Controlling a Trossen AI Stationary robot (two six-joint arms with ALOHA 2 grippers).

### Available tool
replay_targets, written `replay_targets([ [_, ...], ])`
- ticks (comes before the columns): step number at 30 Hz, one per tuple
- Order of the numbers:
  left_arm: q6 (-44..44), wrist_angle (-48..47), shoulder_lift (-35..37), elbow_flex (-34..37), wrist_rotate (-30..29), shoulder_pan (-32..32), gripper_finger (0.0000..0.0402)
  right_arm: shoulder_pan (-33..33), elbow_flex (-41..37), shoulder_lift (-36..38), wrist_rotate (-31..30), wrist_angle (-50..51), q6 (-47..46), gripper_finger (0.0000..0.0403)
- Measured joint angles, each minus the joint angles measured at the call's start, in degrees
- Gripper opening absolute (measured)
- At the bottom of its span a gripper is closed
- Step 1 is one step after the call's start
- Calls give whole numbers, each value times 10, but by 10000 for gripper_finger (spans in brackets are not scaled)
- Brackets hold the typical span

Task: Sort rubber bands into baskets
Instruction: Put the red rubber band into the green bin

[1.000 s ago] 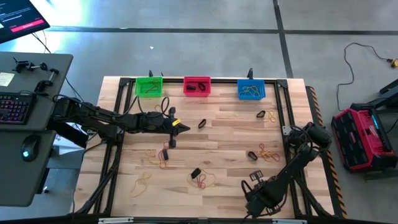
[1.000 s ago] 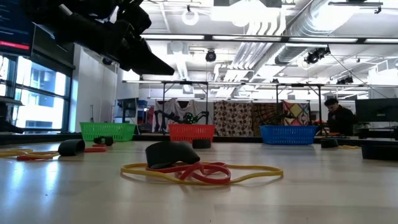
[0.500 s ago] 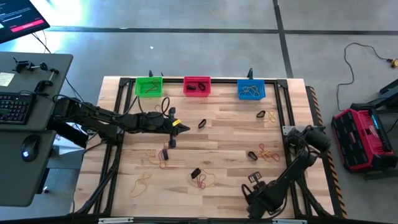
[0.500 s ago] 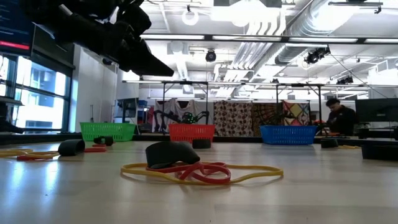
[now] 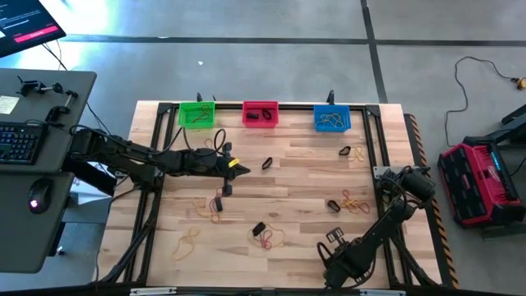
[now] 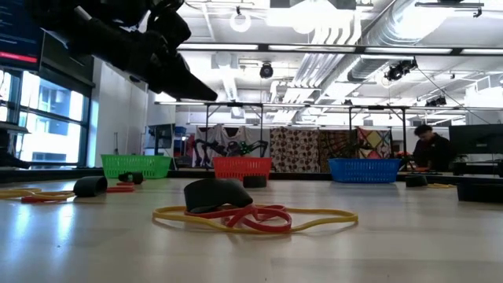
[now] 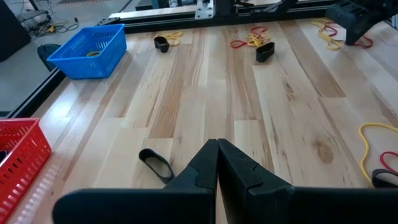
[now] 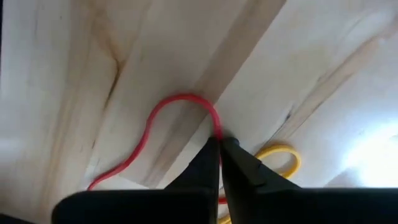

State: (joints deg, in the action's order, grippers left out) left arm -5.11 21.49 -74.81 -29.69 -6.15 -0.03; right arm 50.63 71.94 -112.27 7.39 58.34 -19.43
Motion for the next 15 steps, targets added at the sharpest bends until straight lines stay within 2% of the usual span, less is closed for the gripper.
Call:
replay_targets([
  [6, 1, -5, 0, 0, 0, 0, 0, -19, -2, 13, -13, 32, -41, 0],
  [15, 4, -9, 0, 0, 0, 0, 0, -34, -1, 74, -102, 37, -91, 0],
])
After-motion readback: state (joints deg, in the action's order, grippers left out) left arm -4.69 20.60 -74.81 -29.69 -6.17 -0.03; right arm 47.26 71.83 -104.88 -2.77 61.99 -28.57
